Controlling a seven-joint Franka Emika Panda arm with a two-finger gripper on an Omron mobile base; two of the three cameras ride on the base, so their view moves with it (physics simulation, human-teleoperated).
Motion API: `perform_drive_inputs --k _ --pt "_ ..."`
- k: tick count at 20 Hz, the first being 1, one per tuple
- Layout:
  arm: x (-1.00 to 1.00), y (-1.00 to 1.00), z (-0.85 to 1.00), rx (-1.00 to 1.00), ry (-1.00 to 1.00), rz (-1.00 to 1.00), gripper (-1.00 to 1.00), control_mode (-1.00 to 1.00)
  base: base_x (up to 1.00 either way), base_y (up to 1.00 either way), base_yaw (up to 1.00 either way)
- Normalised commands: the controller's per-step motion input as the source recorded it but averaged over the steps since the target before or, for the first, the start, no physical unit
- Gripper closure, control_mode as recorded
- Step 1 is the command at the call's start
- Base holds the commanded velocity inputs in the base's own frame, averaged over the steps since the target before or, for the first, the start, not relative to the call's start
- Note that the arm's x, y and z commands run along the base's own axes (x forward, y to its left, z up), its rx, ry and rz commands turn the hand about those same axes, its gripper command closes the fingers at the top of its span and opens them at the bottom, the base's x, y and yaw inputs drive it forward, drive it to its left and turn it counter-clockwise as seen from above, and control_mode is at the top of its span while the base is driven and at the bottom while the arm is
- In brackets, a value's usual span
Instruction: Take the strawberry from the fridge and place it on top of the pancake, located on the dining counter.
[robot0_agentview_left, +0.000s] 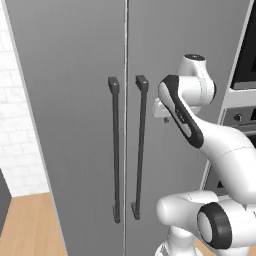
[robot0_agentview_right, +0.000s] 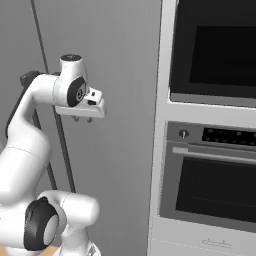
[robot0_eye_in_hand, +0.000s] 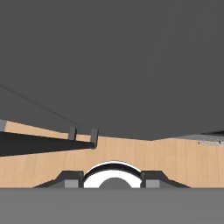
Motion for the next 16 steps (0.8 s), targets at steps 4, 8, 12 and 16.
perform_drive_inputs --k 4,8,12,16 --pt "0.00 0.00 0.00 0.00 0.00 0.00 -1.00 1.00 -0.27 0.00 0.00" --pt "0.00 0.00 0.00 0.00 0.00 0.00 -1.00 1.00 -0.90 0.18 0.00" --pt "0.00 0.00 0.00 0.00 0.00 0.00 -1.00 1.00 -0.33 0.55 0.00" --pt "0.00 0.00 0.00 0.00 0.00 0.00 -1.00 1.00 0.00 0.66 0.00"
